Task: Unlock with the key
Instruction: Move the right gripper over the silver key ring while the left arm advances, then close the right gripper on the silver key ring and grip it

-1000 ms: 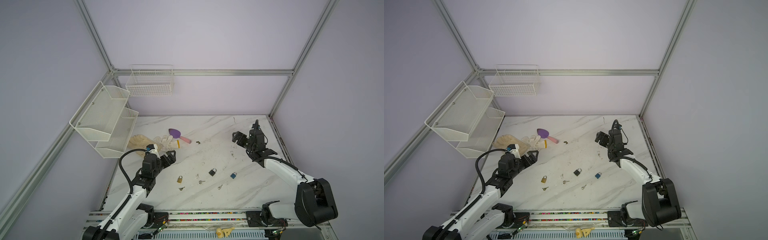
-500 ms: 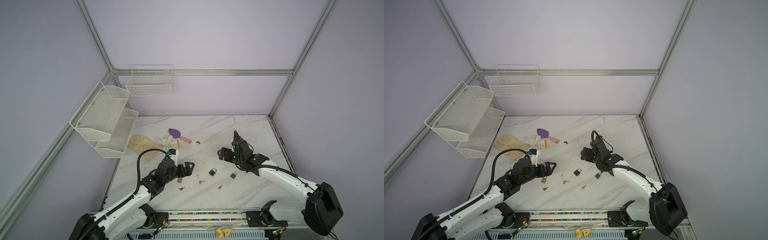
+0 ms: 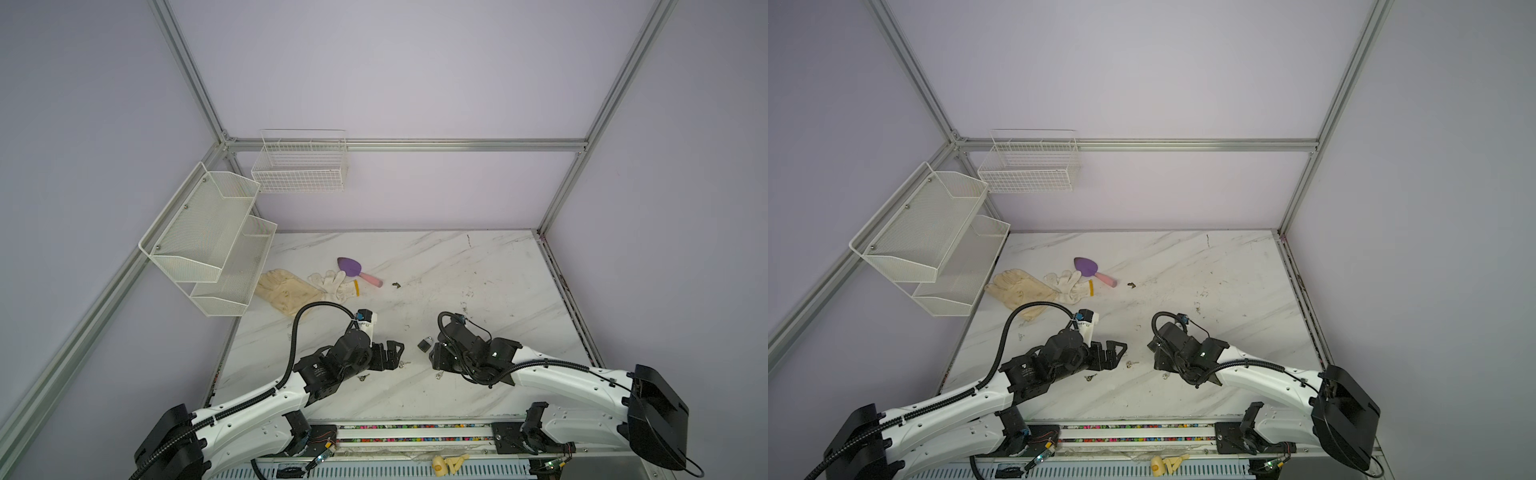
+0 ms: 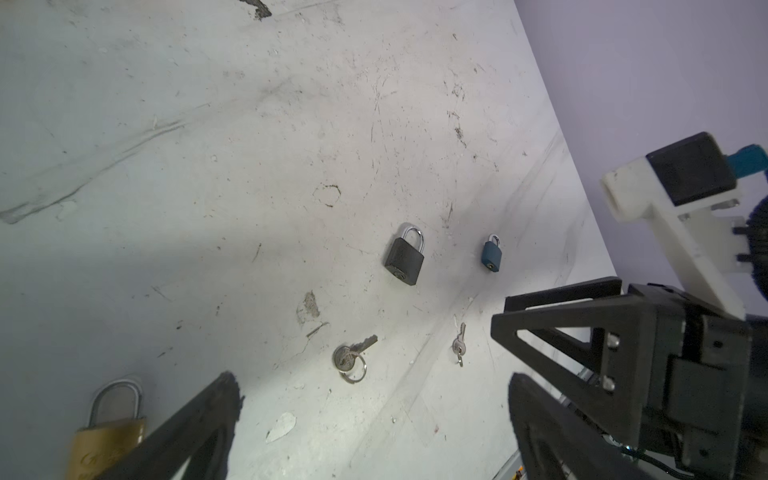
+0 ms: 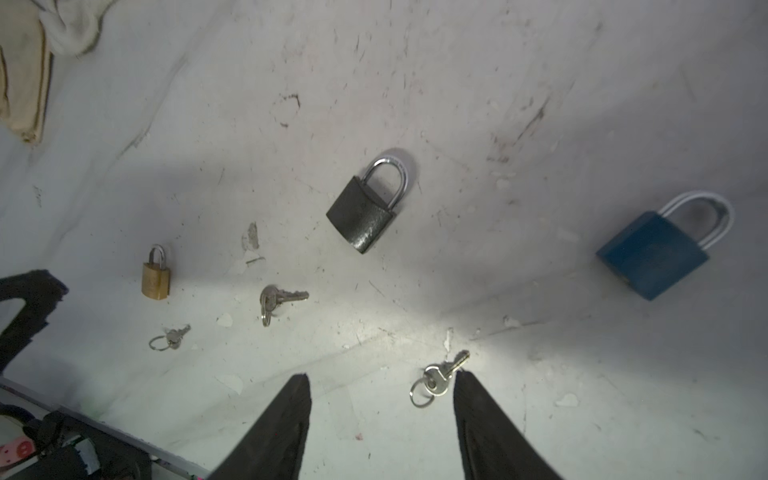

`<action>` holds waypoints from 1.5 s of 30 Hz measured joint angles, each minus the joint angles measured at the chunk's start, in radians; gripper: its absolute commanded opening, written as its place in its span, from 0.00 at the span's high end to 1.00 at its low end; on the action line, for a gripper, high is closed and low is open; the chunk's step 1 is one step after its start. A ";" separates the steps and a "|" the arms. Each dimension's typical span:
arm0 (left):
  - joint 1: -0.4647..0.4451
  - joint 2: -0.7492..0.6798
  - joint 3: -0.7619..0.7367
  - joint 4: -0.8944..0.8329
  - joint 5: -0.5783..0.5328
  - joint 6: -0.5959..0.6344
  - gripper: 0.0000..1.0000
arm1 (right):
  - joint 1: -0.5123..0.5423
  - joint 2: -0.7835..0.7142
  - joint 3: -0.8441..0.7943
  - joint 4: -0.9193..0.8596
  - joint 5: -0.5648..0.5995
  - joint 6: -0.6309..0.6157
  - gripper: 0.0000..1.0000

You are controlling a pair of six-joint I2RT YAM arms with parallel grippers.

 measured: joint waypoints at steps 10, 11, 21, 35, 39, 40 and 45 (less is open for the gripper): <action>-0.026 -0.003 0.002 -0.006 -0.027 -0.018 0.00 | 0.126 0.132 0.003 -0.016 0.059 0.080 0.57; -0.026 -0.011 0.002 -0.006 -0.029 -0.018 0.00 | 0.130 0.146 0.006 -0.018 0.062 0.081 0.58; -0.026 -0.034 0.002 -0.008 -0.042 -0.019 0.00 | 0.149 0.224 0.038 -0.055 0.108 0.082 0.65; -0.026 -0.025 0.002 -0.011 -0.047 -0.019 0.00 | 0.151 0.226 0.072 -0.122 0.162 0.081 0.70; -0.026 -0.026 0.002 -0.011 -0.052 -0.019 0.00 | 0.151 0.231 0.092 -0.123 0.168 0.081 0.70; -0.026 -0.026 0.002 -0.011 -0.053 -0.019 0.00 | 0.151 0.236 0.095 -0.125 0.170 0.081 0.70; -0.026 -0.026 0.002 -0.011 -0.053 -0.019 0.00 | 0.151 0.261 0.101 -0.132 0.180 0.082 0.73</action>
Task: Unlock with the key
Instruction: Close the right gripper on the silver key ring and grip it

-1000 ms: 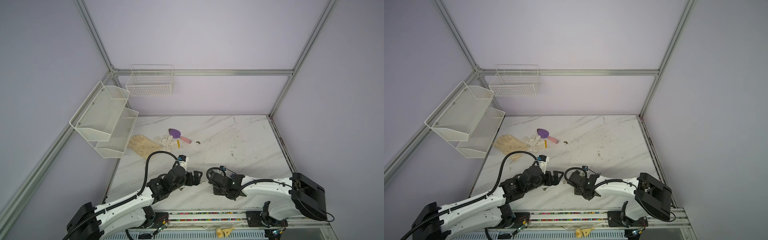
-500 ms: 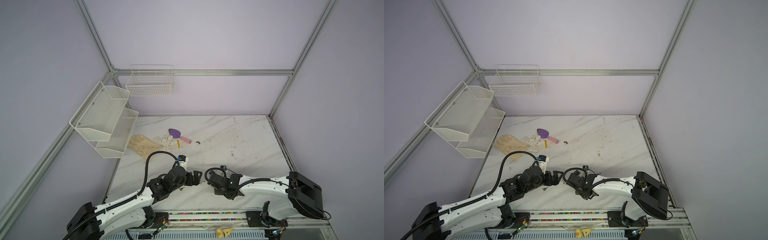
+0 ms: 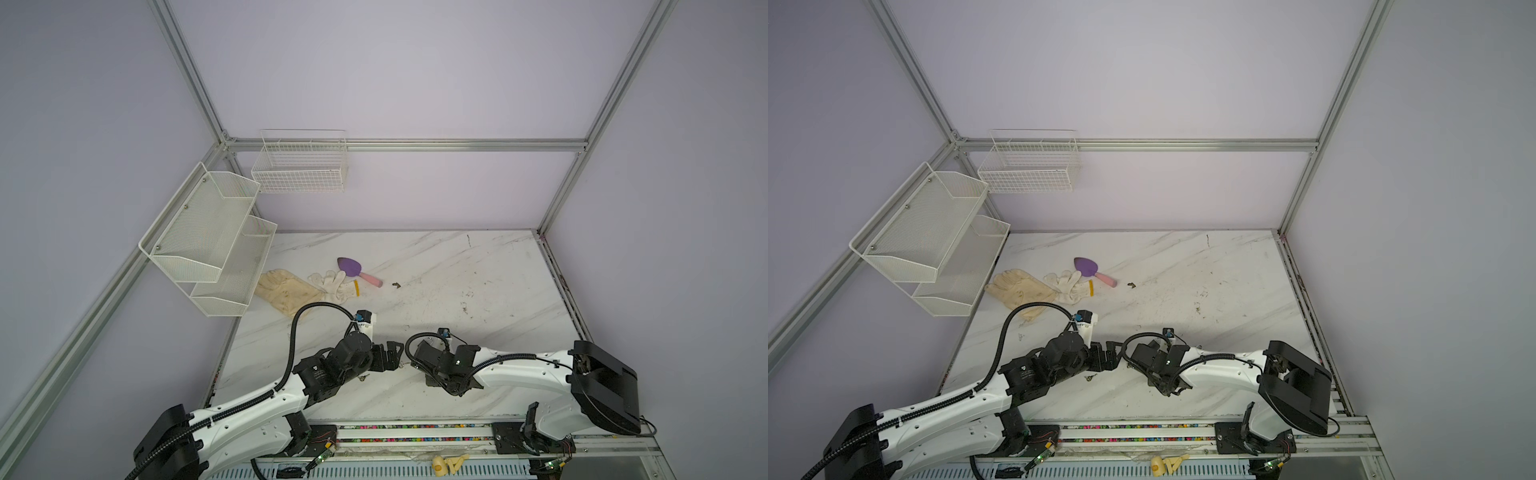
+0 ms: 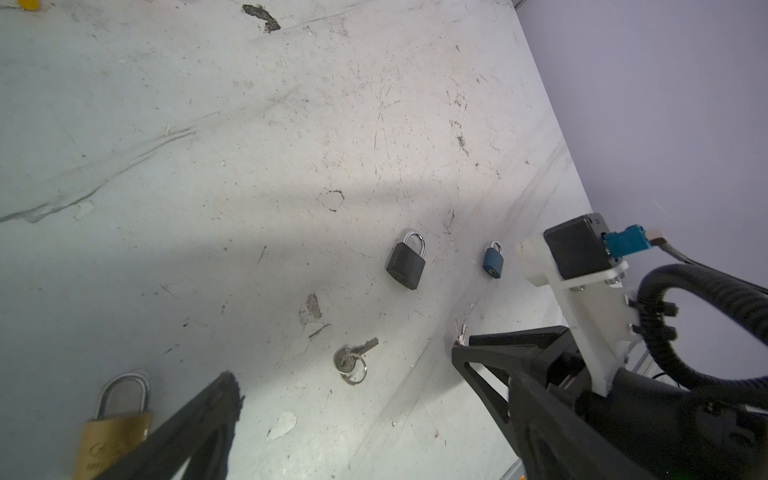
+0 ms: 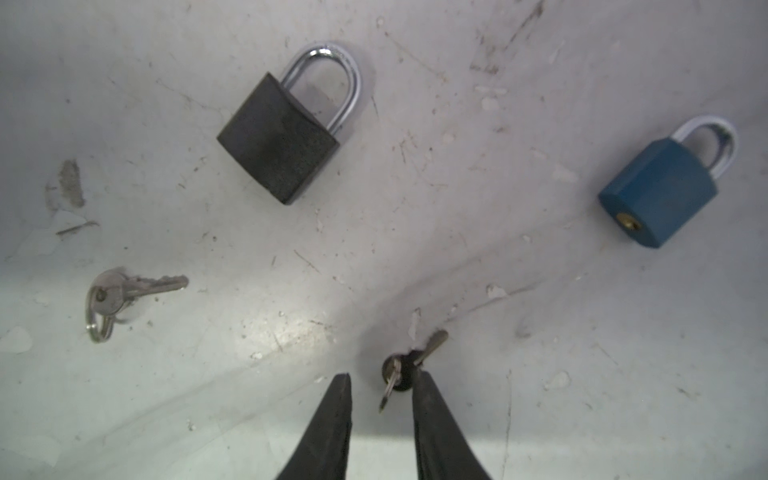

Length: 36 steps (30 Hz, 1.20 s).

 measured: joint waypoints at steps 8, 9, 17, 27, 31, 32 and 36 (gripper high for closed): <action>0.000 0.005 0.000 0.000 0.000 0.002 0.00 | 0.000 0.006 0.000 -0.001 0.004 0.001 0.81; 0.000 0.006 0.000 0.000 0.000 0.002 0.00 | 0.000 0.006 0.000 -0.001 0.004 0.002 0.81; 0.000 0.016 0.000 0.000 0.000 0.003 0.00 | 0.000 0.020 -0.001 0.000 0.004 0.001 0.86; 0.000 0.026 0.000 0.000 0.001 0.002 0.00 | 0.000 0.025 -0.001 0.003 0.005 0.000 0.93; 0.000 0.026 0.000 0.000 0.004 0.002 0.00 | 0.000 0.022 -0.002 0.003 0.006 -0.002 0.96; 0.000 0.026 0.000 0.000 0.006 0.000 0.00 | 0.000 0.020 -0.002 0.003 0.006 -0.003 0.97; 0.000 0.023 0.002 0.000 0.013 -0.023 0.00 | 0.000 -0.010 -0.002 0.002 0.009 -0.008 0.99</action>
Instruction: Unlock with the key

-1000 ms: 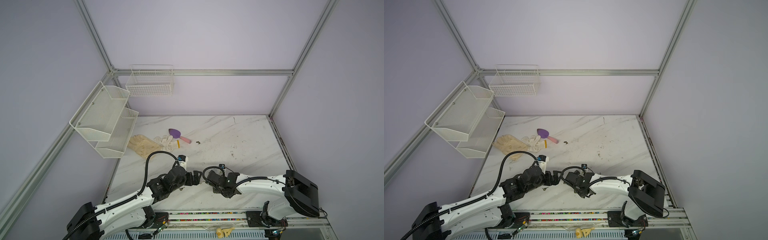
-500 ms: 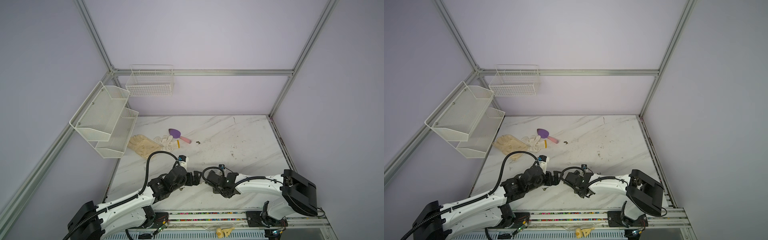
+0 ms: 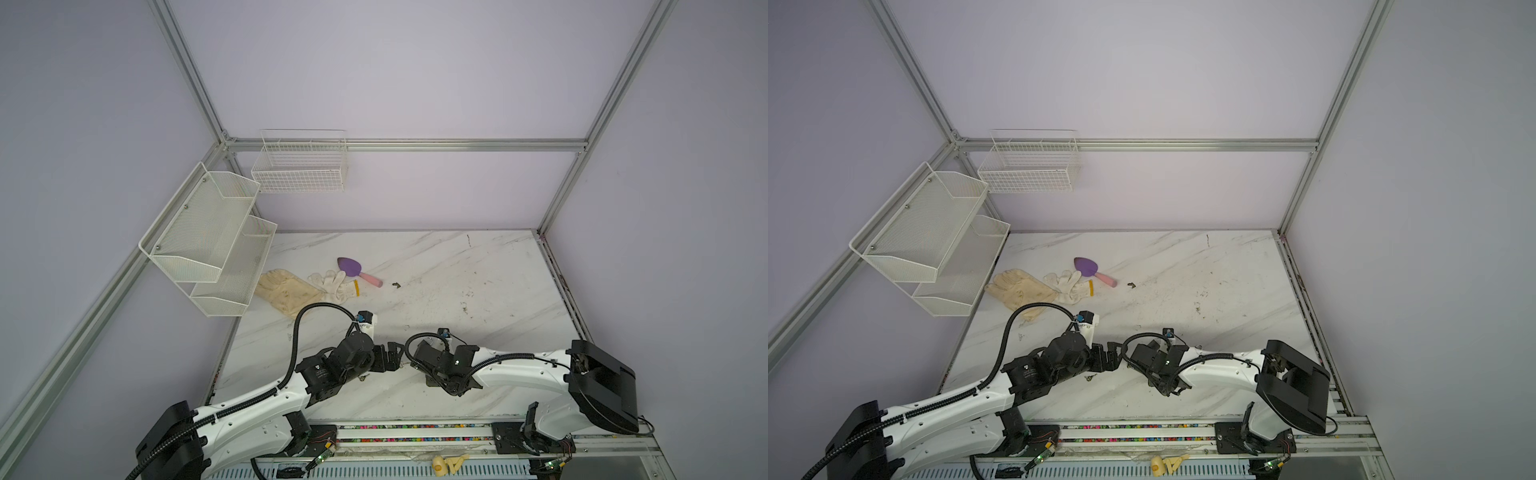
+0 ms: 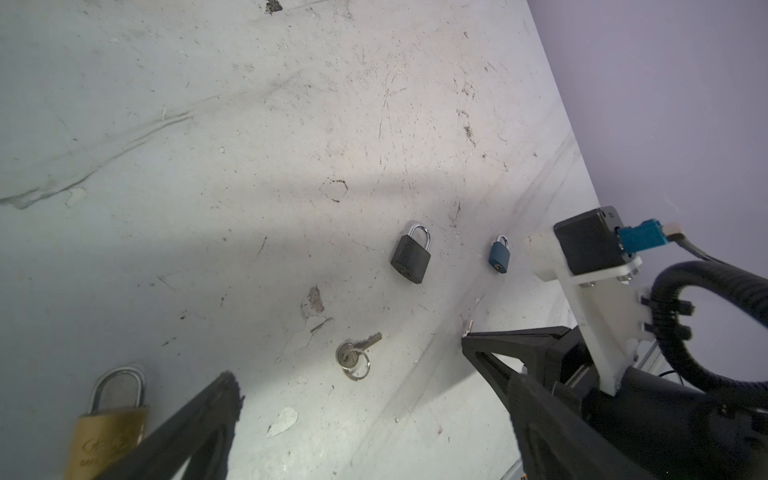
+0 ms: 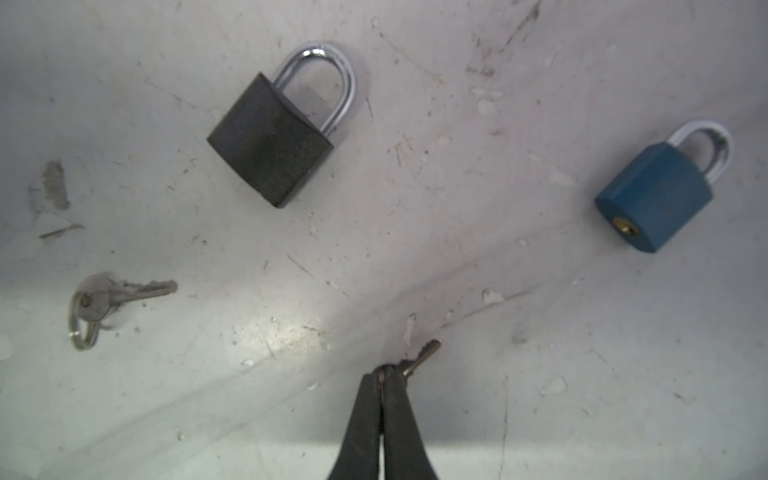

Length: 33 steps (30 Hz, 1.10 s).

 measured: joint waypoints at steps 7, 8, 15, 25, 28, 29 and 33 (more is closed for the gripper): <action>0.000 -0.053 0.016 0.005 0.015 -0.071 0.00 | 0.000 -0.096 0.019 -0.010 0.035 -0.058 1.00; 0.000 -0.060 0.019 0.005 0.017 -0.080 0.00 | 0.000 -0.102 0.032 -0.016 0.044 -0.074 1.00; 0.009 -0.072 0.081 0.000 0.022 -0.136 0.00 | 0.000 -0.166 0.175 -0.025 0.111 -0.228 1.00; 0.175 -0.046 0.132 0.061 0.163 -0.273 0.08 | -0.019 -0.246 0.248 0.166 0.078 -0.601 1.00; 0.242 -0.037 0.132 0.115 0.224 -0.334 0.11 | -0.066 -0.250 0.247 0.248 -0.011 -0.699 1.00; 0.259 -0.036 0.132 0.133 0.238 -0.345 0.13 | -0.095 -0.250 0.247 0.280 -0.055 -0.735 1.00; 0.306 -0.031 0.133 0.171 0.283 -0.374 0.19 | -0.206 -0.251 0.237 0.394 -0.196 -0.840 1.00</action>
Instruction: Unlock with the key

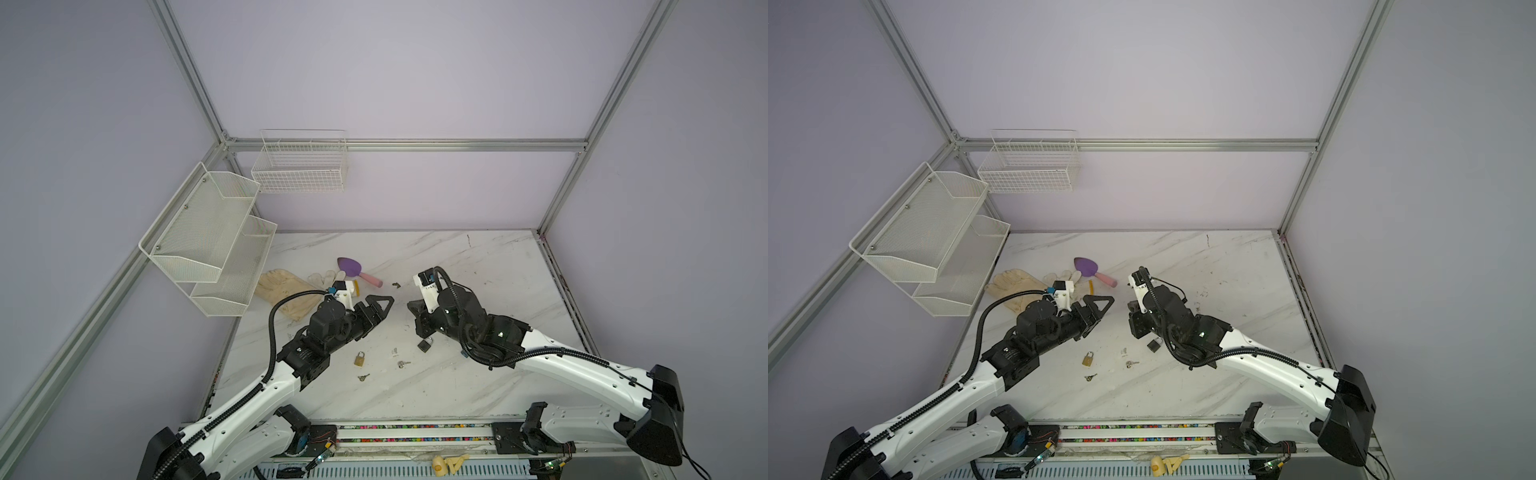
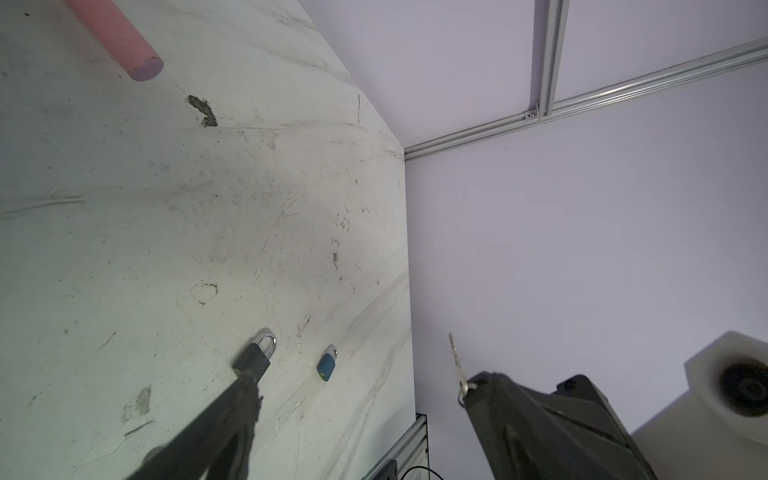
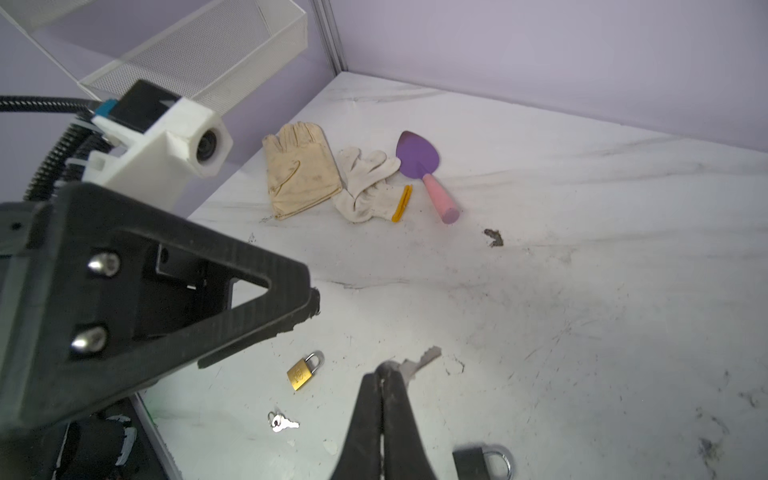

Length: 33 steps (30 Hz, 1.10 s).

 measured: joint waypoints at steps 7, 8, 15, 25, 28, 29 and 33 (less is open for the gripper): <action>0.082 0.025 0.039 -0.004 0.090 0.011 0.28 | -0.026 0.002 -0.017 0.146 -0.151 -0.178 1.00; 0.091 0.028 0.050 -0.008 0.101 0.021 0.29 | -0.026 0.003 -0.019 0.159 -0.161 -0.198 1.00; 0.129 0.016 0.132 -0.040 0.161 0.121 0.36 | -0.026 -0.025 -0.074 0.228 -0.206 -0.310 1.00; 0.146 0.088 0.262 -0.110 0.272 0.220 0.45 | -0.026 -0.095 -0.097 0.268 -0.281 -0.474 1.00; 0.146 0.114 0.280 -0.109 0.317 0.218 0.48 | -0.026 -0.094 -0.097 0.281 -0.291 -0.516 1.00; 0.146 0.122 0.283 -0.106 0.332 0.216 0.48 | -0.026 -0.093 -0.097 0.284 -0.293 -0.527 1.00; 0.146 0.132 0.283 -0.108 0.362 0.215 0.50 | -0.026 -0.085 -0.097 0.289 -0.307 -0.567 1.00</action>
